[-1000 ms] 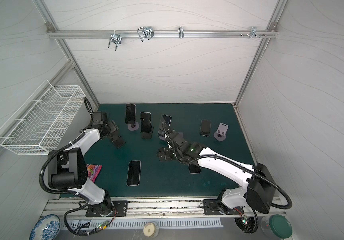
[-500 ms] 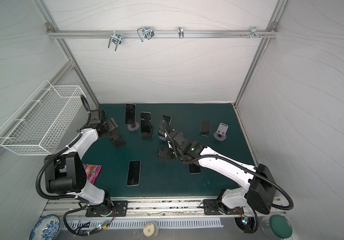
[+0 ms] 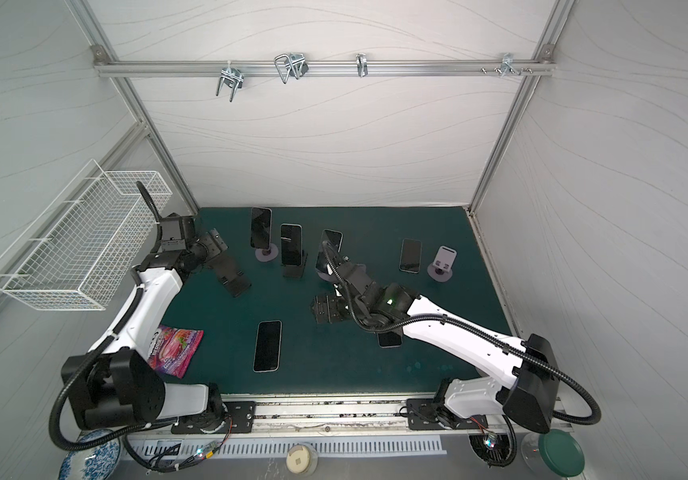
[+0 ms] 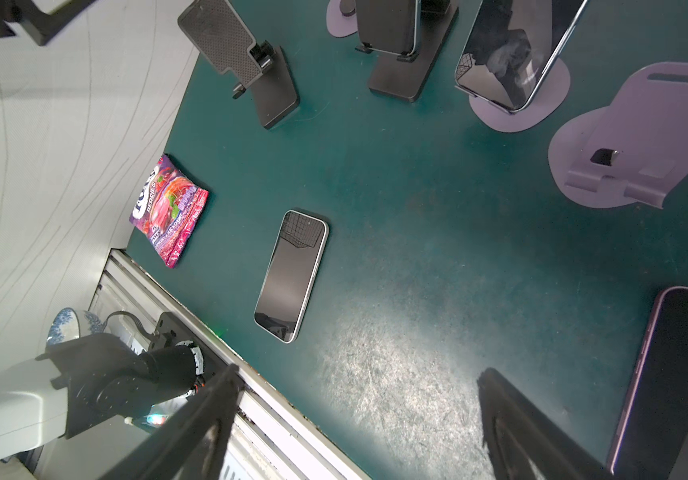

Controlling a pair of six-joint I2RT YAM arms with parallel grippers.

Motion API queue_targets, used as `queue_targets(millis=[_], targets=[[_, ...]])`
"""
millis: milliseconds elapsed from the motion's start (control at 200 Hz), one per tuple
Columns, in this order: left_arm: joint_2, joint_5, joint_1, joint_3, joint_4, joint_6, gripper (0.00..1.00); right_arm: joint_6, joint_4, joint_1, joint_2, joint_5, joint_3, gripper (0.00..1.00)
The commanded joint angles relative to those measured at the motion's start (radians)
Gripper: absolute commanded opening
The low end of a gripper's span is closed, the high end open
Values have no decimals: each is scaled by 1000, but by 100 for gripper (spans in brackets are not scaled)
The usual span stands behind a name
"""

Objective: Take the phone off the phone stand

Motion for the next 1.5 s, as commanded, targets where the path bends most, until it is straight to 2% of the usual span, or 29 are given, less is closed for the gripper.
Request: queue_targets(millis=[0, 190, 325, 590, 670, 740, 850, 955, 1105, 1275, 1495], targets=[[-91, -23, -45, 5, -66, 29, 92, 37, -75, 31, -21, 103, 43, 92], [-251, -84, -177, 2, -155, 44, 90, 50, -157, 42, 4, 179, 100, 93], [-351, -108, -238, -16, -179, 47, 89, 49, -176, 41, 47, 247, 142, 93], [-440, 8, -278, -74, -198, 139, 89, 35, -139, 37, 230, 477, 281, 91], [-468, 49, -284, -79, -218, 171, 89, 35, -152, 30, 299, 516, 373, 90], [-473, 33, -310, -62, -256, 193, 90, 34, -180, 29, 365, 549, 457, 89], [-472, 71, -335, -35, -287, 181, 91, 64, -251, 18, 458, 570, 569, 88], [-410, -16, -466, 58, -400, 213, 91, 138, -298, 5, 520, 585, 633, 87], [-433, -43, -547, 69, -403, 177, 92, 229, -342, -25, 571, 645, 676, 86], [-489, -70, -639, 60, -434, 174, 92, 292, -380, -90, 626, 569, 717, 86], [-705, 72, -658, -115, -424, 230, 91, 236, -344, -136, 726, 554, 813, 86]])
